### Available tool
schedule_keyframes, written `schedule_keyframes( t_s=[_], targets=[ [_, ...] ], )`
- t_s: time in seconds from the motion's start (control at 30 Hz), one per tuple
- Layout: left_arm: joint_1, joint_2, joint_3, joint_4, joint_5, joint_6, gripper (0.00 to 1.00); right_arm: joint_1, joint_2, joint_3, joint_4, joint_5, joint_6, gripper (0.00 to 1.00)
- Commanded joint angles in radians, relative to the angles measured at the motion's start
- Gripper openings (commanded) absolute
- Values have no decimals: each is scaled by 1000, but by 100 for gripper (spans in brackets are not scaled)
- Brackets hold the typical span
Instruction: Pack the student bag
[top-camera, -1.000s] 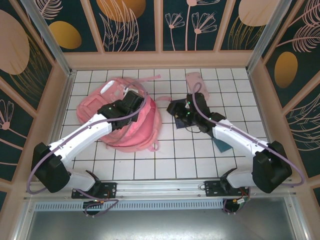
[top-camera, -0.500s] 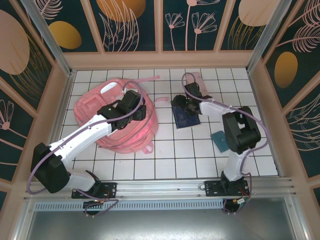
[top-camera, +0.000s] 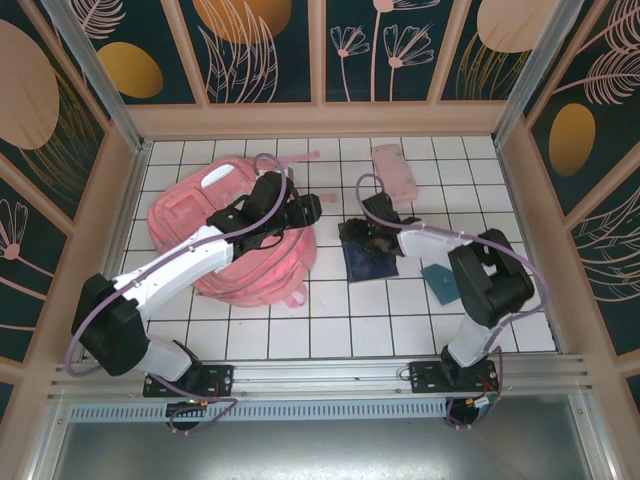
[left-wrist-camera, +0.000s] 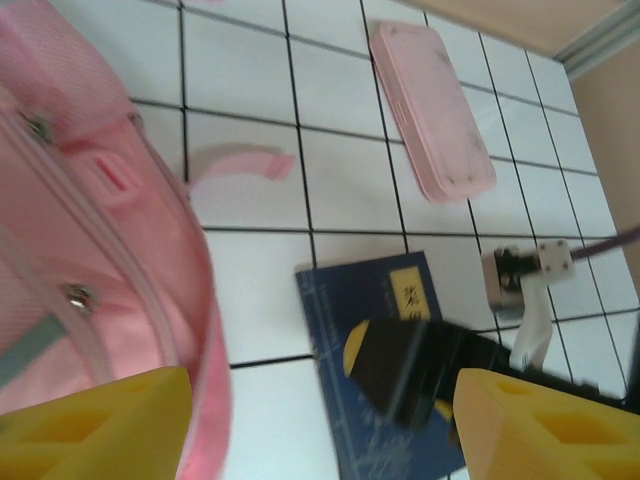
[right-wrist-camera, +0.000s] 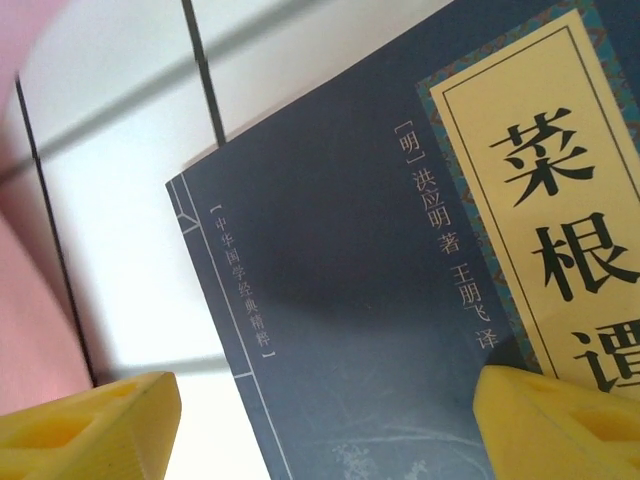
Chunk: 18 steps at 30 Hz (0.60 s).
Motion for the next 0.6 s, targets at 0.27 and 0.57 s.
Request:
schedule_keyframes(
  t_s=[0.27, 0.57],
  targets=[
    [-119, 184, 99, 40, 63, -142, 63, -131, -266, -64, -195, 49, -125, 77],
    [-176, 348, 74, 70, 72, -231, 48, -167, -184, -100, -211, -30, -285, 66]
  ],
)
